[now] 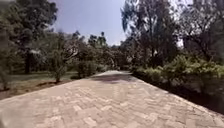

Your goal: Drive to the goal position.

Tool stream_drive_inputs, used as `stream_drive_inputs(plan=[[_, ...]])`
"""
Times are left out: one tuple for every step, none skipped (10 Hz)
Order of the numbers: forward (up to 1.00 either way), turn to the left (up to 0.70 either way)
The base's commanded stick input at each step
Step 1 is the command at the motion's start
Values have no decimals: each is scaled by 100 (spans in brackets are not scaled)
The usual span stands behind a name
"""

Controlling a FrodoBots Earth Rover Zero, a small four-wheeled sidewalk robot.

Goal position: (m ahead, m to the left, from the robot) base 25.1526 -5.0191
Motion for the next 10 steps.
stream_drive_inputs(plan=[[50,0],[50,0],[50,0],[50,0],[50,0],[50,0],[50,0],[50,0],[50,0],[50,0]])
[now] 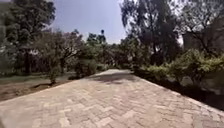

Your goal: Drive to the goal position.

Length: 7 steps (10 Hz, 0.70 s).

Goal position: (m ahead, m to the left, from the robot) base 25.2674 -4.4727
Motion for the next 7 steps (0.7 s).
stream_drive_inputs(plan=[[50,0],[50,0],[50,0],[50,0],[50,0],[50,0],[50,0]])
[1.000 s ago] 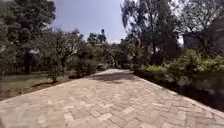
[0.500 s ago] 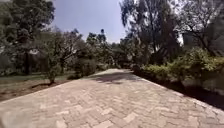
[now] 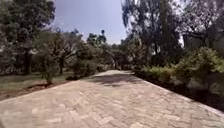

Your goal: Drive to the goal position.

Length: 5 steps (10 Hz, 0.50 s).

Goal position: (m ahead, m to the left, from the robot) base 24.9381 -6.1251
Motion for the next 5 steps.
stream_drive_inputs(plan=[[50,0],[50,0],[50,0],[50,0],[50,0]])
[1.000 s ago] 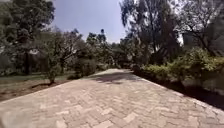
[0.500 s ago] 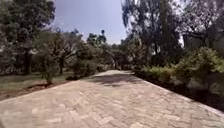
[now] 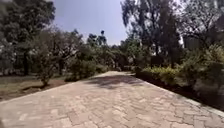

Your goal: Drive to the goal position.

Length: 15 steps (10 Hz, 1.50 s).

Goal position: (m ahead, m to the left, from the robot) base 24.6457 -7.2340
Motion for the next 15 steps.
stream_drive_inputs(plan=[[50,0],[50,0],[50,0],[50,0],[50,0],[50,0],[50,0],[50,0],[50,0],[50,0],[50,0],[50,0],[50,0],[50,0],[50,0]])
